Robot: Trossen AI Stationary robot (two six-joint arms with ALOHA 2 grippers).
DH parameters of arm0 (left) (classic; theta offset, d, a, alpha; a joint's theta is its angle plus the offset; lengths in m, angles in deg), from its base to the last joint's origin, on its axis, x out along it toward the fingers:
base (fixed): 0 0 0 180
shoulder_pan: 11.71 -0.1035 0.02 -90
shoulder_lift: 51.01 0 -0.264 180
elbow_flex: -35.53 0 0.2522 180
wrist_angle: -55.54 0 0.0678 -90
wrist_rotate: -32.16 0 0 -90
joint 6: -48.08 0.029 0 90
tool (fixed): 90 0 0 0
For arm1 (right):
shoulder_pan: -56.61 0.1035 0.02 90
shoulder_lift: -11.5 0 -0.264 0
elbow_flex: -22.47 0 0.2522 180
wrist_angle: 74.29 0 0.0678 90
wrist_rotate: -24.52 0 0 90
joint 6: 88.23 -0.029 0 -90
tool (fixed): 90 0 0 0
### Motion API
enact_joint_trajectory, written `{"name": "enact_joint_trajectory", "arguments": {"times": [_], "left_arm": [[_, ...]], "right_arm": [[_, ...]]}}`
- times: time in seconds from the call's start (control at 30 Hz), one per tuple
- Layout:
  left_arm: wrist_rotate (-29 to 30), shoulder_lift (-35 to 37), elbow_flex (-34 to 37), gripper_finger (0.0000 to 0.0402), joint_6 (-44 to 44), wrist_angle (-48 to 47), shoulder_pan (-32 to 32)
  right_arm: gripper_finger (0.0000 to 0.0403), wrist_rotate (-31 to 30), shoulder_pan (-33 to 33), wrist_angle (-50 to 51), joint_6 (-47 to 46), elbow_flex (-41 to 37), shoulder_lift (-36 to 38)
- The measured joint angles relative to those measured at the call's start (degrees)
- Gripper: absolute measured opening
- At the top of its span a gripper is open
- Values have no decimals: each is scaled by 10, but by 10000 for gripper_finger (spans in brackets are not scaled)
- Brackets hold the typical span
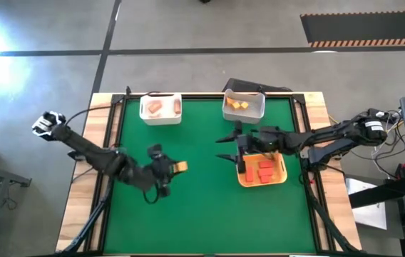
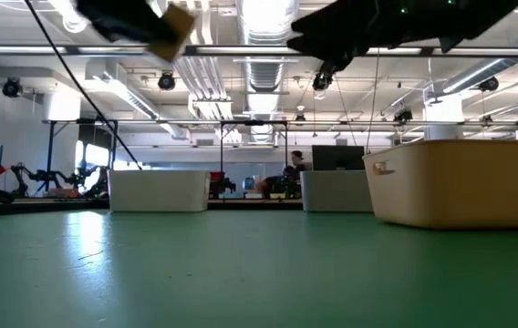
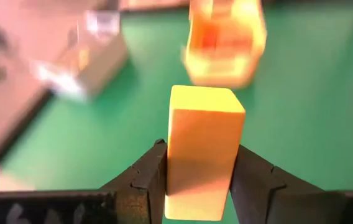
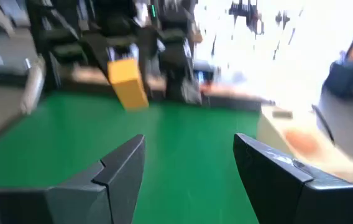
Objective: Sort & place blocks by color
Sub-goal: Put the yellow block into the gray bin
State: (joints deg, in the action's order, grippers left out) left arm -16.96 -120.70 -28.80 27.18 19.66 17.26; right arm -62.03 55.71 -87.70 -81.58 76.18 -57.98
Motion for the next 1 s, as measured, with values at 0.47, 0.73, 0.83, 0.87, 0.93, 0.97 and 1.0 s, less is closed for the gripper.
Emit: {"name": "enact_joint_trajectory", "arguments": {"times": [0.47,0.73,0.83,0.87,0.93,0.97,1.0], "left_arm": [[-255,-57,120,116,243,583,-170],[-259,-113,120,116,242,668,-177],[-259,-125,119,116,242,689,-177],[-259,-131,118,116,242,701,-177],[-259,-139,119,116,243,707,-177],[-259,-144,119,116,243,714,-178],[-258,-146,119,116,243,716,-178]], "right_arm": [[233,0,54,-226,1,-43,-31],[233,-5,55,-224,5,-3,-74],[233,-8,55,-225,5,12,-94],[233,-14,55,-224,4,16,-100],[233,-24,55,-223,5,24,-113],[233,-25,55,-223,4,27,-117],[233,-24,55,-223,5,28,-120]]}}
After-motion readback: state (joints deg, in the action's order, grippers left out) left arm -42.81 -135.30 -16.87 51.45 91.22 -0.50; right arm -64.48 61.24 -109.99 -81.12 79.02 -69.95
